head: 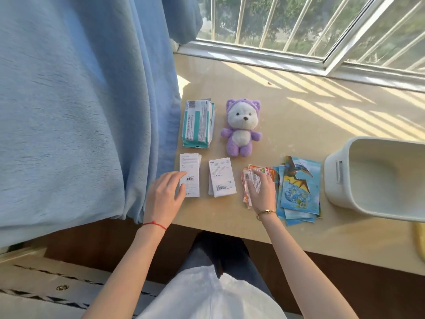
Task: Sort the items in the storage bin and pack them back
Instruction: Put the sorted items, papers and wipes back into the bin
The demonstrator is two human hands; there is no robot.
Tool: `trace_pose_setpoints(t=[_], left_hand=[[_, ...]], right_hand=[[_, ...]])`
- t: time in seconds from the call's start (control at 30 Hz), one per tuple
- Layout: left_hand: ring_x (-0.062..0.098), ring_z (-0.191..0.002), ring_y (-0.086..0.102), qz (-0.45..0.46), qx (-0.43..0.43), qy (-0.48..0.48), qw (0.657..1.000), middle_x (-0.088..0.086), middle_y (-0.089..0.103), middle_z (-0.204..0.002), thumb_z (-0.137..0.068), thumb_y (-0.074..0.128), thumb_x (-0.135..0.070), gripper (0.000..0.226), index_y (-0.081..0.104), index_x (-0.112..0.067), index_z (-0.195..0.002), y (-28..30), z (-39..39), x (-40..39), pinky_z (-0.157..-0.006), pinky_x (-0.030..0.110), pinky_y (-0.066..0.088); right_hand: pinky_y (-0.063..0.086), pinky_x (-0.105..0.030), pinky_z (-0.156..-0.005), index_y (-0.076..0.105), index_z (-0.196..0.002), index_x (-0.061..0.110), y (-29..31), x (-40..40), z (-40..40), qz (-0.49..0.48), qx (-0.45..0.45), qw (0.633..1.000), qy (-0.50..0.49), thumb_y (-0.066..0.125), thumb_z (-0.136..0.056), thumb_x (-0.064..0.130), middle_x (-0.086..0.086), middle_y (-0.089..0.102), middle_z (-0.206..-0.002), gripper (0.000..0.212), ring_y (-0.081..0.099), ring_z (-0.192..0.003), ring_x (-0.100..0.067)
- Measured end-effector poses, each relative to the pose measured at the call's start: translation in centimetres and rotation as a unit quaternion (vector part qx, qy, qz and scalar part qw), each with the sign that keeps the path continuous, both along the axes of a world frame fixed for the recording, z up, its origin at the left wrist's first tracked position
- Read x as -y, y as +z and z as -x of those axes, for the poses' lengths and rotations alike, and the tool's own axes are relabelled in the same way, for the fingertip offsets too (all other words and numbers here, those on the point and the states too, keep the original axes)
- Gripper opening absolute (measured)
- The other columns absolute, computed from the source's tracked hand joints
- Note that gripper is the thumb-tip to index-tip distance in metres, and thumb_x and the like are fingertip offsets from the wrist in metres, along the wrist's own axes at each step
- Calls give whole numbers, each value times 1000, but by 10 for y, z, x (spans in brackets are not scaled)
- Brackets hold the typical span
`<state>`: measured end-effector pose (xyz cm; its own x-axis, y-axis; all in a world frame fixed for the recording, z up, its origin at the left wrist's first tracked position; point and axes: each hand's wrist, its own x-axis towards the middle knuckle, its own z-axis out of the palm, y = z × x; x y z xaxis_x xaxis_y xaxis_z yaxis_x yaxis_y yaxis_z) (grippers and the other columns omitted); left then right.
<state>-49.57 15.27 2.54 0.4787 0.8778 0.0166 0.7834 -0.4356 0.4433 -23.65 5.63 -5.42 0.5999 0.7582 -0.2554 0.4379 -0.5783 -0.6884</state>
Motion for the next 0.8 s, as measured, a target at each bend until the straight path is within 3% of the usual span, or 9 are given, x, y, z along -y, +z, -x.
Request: trace_pose_setpoints(t=[0.2, 0.37, 0.6, 0.8], left_hand=[[21, -106, 62, -5, 16, -45, 999, 6, 67, -114, -87, 66, -11, 32, 65, -13, -118, 10, -34, 19, -88, 35, 49], [20, -104, 62, 7, 26, -77, 997, 4, 67, -112, -86, 66, -12, 32, 64, -13, -118, 8, -78, 41, -89, 37, 51], [21, -101, 64, 50, 24, -97, 994, 4, 67, -109, -85, 67, -12, 32, 64, -14, -117, -24, -178, 83, -85, 36, 53], [22, -105, 60, 90, 22, -57, 994, 6, 64, -113, -88, 62, -12, 34, 61, -11, -122, -75, -265, 112, -88, 39, 53]], right_hand=[[38, -33, -98, 56, -128, 10, 26, 77, -47, 24, 55, 990, -125, 59, -94, 23, -10, 59, -122, 36, 50, -117, -26], [40, -39, -101, 53, -131, 6, 27, 119, -89, 79, 39, 982, -168, 60, -93, 24, -15, 58, -126, 42, 51, -119, -30], [36, -36, -105, 45, -137, 6, -2, 136, -161, 170, -24, 979, -110, 60, -94, 28, -14, 52, -136, 51, 46, -126, -27], [34, -37, -108, 32, -146, 13, -41, 132, -197, 200, -72, 977, -25, 52, -97, 33, -8, 41, -146, 57, 37, -136, -24]])
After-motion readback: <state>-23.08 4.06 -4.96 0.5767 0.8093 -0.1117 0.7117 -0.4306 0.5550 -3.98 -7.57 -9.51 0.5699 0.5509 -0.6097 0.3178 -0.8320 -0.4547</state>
